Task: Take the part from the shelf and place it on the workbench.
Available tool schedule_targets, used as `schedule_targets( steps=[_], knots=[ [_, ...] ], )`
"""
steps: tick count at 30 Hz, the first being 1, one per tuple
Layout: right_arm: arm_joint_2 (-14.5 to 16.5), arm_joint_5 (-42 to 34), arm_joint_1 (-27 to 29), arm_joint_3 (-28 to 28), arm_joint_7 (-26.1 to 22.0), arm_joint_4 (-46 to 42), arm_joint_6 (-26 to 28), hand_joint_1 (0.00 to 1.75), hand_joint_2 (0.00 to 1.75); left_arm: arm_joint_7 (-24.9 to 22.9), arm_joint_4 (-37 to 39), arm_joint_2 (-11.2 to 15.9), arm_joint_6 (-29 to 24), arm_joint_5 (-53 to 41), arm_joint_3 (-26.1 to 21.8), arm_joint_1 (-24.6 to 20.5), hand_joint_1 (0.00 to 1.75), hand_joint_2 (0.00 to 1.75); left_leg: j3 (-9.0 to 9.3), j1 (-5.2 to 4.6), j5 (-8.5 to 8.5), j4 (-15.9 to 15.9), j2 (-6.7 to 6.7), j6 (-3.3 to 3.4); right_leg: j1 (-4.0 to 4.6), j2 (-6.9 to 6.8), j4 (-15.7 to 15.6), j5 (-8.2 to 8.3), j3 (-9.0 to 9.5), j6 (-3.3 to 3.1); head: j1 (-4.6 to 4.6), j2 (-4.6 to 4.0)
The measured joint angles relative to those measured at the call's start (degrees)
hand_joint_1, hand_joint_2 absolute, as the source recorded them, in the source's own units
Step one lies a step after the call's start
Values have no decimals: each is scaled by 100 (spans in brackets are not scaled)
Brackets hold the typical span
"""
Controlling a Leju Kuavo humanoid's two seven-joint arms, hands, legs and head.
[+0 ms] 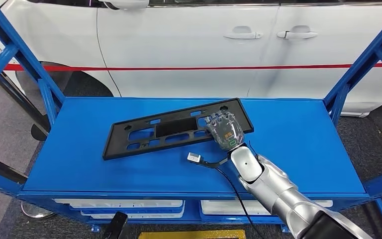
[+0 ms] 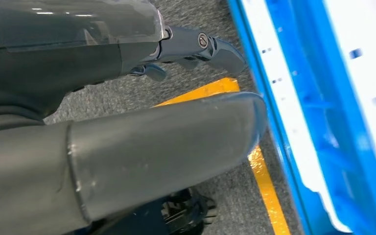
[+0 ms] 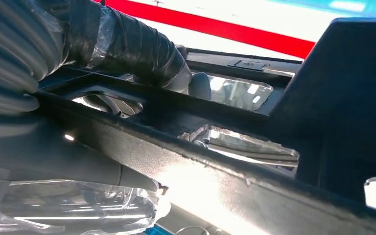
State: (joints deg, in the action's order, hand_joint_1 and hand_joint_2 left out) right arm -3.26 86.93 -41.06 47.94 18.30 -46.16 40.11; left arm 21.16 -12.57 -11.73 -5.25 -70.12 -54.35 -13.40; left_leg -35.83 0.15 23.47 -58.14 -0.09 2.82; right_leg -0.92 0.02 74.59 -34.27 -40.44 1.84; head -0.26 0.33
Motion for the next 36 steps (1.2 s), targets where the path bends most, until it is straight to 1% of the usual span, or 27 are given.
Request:
schedule_targets(
  steps=[1,2,3,4,6,7,8,9,10,11,13,14,15,16,18,20,22,24,26,28,29,30,31,33,34,35,36],
  knots=[
    [100,-127,133,-95,-281,-157,-2,175,175,73,0,2,-45,33,-1,15,0,0,-42,6,-14,-22,-12,-14,-4,1,-192,122,171,0,2,0],
    [286,-210,337,-285,-772,-477,-3,175,175,169,0,10,-90,77,-3,44,0,0,-72,15,-18,-45,-20,-41,-7,3,-532,267,417,-11,5,0],
    [548,-212,583,-564,-1496,-933,-3,175,175,267,0,31,-117,123,-4,78,0,0,-113,10,-16,-72,-1,-80,-7,6,-916,351,665,-35,4,0],
    [842,-140,805,-865,-2364,-1434,2,175,175,341,0,54,-108,160,-6,113,0,0,-140,5,-21,-100,28,-122,-5,15,-1198,412,830,-66,-7,0],
    [1274,46,1013,-1288,-3987,-2282,24,175,175,420,-1,91,-57,206,-7,135,0,0,-186,-5,-56,-138,54,-196,2,12,-1440,385,929,-126,-32,0],
    [1371,42,1031,-1382,-4411,-2590,33,175,175,436,-2,93,-35,217,-6,145,0,0,-180,5,-91,-136,18,-228,10,-10,-1444,398,918,-160,-42,0],
    [1391,6,1043,-1431,-4501,-2852,35,175,175,445,-2,96,-23,222,-6,175,0,0,-189,21,-94,-144,-18,-259,12,-41,-1482,402,937,-204,-40,0],
    [1392,-39,1075,-1460,-4294,-3065,32,175,175,448,-2,99,-12,221,-6,226,0,0,-211,36,-44,-183,-39,-290,17,-69,-1503,429,945,-259,-38,0],
    [1395,-92,1132,-1478,-3943,-3253,26,175,175,451,-1,104,-1,220,-7,287,0,0,-269,46,95,-329,-44,-320,14,-82,-1528,469,935,-314,-39,0],
    [1398,-140,1195,-1482,-3591,-3401,20,175,175,454,-1,109,13,219,-7,337,0,0,-368,59,300,-590,-33,-344,11,-80,-1539,508,910,-352,-40,0],
    [1406,-277,1305,-1511,-3234,-3642,13,175,175,460,0,109,43,219,-7,378,0,0,-616,68,718,-1319,-24,-384,18,-68,-1536,561,839,-375,-42,0],
    [1411,-352,1364,-1541,-3244,-3731,10,175,175,463,0,109,58,219,-6,390,0,0,-682,70,806,-1581,-24,-396,22,-65,-1533,577,819,-369,-41,0],
    [1423,-425,1433,-1582,-3308,-3809,9,175,175,465,0,110,71,218,-5,408,0,0,-656,70,785,-1660,-24,-400,24,-65,-1528,586,808,-365,-41,0],
    [1444,-473,1504,-1626,-3385,-3875,8,175,175,465,0,113,82,216,-5,433,0,0,-527,70,666,-1520,-24,-395,24,-65,-1522,589,806,-360,-41,0],
    [1495,-505,1604,-1706,-3515,-3989,7,175,175,462,0,123,100,211,-5,472,0,0,-82,69,373,-800,-24,-356,24,-63,-1511,587,807,-345,-41,0],
    [1542,-493,1649,-1786,-3579,-4071,5,175,175,457,0,133,119,193,-4,490,0,0,236,41,281,-228,-29,-300,31,-61,-1507,597,791,-294,-40,0],
    [1569,-464,1696,-1857,-3600,-4120,3,175,175,442,0,135,139,173,-1,511,0,0,293,9,311,-88,-33,-248,36,-60,-1516,622,774,-228,-40,0],
    [1581,-443,1751,-1906,-3609,-4161,1,175,175,423,0,137,152,168,2,536,0,0,300,30,284,-24,-25,-178,37,-55,-1497,593,760,-165,-40,0],
    [1587,-460,1786,-1954,-3613,-4190,0,175,175,415,0,137,186,163,4,538,0,87,300,52,239,32,-13,-105,33,-40,-1147,353,595,-120,-38,0],
    [1586,-559,1832,-1998,-3616,-4187,-2,175,175,420,0,137,245,167,9,529,0,175,273,42,223,32,-8,-72,25,-26,-424,7,244,-102,-37,0],
    [1584,-645,1858,-2012,-3623,-4172,-3,175,175,424,0,137,269,173,11,527,0,175,260,37,221,23,-8,-68,23,-23,-135,-74,97,-96,-37,0],
    [1580,-775,1876,-2019,-3632,-4144,-4,175,175,431,0,137,288,188,12,523,0,175,250,35,222,10,-9,-65,22,-22,-6,-53,23,-94,-37,0],
    [1575,-984,1876,-2019,-3636,-4087,-12,175,175,442,0,135,304,206,12,517,0,175,243,33,225,-6,-12,-65,22,-22,-101,79,61,-101,-37,0],
    [1554,-1679,1808,-1969,-3585,-3895,-88,175,175,482,0,131,334,254,12,499,0,175,236,33,238,-39,-19,-76,26,-22,-772,475,371,-141,-37,0],
    [1536,-2091,1737,-1905,-3534,-3777,-140,175,175,506,0,129,343,273,12,488,0,175,221,22,245,-63,-22,-92,36,-19,-1119,608,523,-164,-38,0],
    [1515,-2445,1658,-1826,-3479,-3673,-196,175,175,526,0,127,347,291,12,480,0,175,201,13,244,-78,-22,-117,46,-15,-1349,675,615,-185,-39,0],
    [1492,-2756,1585,-1745,-3435,-3587,-273,175,175,544,0,126,351,309,11,475,0,175,179,5,239,-87,-20,-144,57,-9,-1448,680,642,-201,-39,0]
  ],
)
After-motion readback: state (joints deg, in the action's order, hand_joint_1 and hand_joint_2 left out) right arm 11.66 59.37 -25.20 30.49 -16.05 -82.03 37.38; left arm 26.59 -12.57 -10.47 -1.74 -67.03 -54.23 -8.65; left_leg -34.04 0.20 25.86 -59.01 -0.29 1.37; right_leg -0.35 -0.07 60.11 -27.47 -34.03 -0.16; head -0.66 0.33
